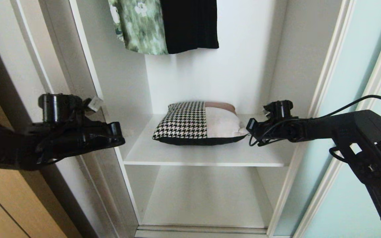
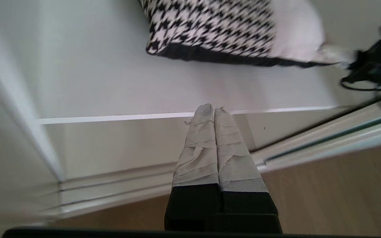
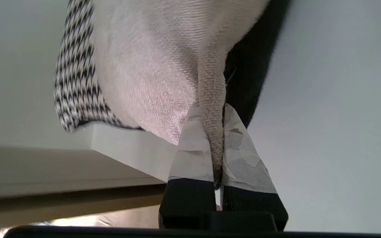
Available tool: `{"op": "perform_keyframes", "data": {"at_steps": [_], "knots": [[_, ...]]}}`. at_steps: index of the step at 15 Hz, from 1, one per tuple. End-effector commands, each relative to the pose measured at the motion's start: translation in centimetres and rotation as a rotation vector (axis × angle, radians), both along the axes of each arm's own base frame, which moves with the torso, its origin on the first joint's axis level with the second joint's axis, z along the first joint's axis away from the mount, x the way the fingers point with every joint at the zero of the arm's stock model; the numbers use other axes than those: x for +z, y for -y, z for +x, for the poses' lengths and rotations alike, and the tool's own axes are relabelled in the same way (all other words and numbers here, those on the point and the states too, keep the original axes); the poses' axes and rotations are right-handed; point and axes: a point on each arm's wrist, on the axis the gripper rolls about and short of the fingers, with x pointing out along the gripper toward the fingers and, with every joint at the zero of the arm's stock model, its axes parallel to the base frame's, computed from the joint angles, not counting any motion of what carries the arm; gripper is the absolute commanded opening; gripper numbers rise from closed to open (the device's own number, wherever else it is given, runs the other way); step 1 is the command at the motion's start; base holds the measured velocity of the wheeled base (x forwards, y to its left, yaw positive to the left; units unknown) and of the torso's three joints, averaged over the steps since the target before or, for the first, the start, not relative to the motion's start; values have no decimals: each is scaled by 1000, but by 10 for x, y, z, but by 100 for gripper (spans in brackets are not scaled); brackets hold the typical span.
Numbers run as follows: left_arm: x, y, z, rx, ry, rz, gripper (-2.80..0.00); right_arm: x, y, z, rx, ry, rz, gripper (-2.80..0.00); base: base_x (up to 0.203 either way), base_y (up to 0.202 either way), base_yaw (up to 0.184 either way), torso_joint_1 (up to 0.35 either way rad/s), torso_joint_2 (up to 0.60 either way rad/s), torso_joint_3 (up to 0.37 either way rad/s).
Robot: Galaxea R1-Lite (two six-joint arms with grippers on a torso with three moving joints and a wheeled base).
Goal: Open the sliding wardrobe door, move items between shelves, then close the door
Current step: Place the pillow on the lower shelf
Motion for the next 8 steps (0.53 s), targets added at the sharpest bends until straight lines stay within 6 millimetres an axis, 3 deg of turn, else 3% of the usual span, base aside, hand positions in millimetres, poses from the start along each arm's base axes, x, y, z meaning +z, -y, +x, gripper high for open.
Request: {"op": "perform_keyframes", "data": {"at_steps": [1,4,7,8], "knots": [[-36,15,30,-38,-80,-2,-280,10,13,-7,-8,-14,16,-280,0,0,0,0,0,0],[-53,29,45,-65,-111,3,-280,18,32,-19,54,-41,65,-280,0,0,0,0,0,0],[-65,49,60,-83,-138,-9,-280,7,40,-19,48,-63,66,-280,0,0,0,0,0,0],[-69,54,66,-70,-145,-9,0,0,40,-18,48,-78,66,-280,0,0,0,0,0,0]]}}
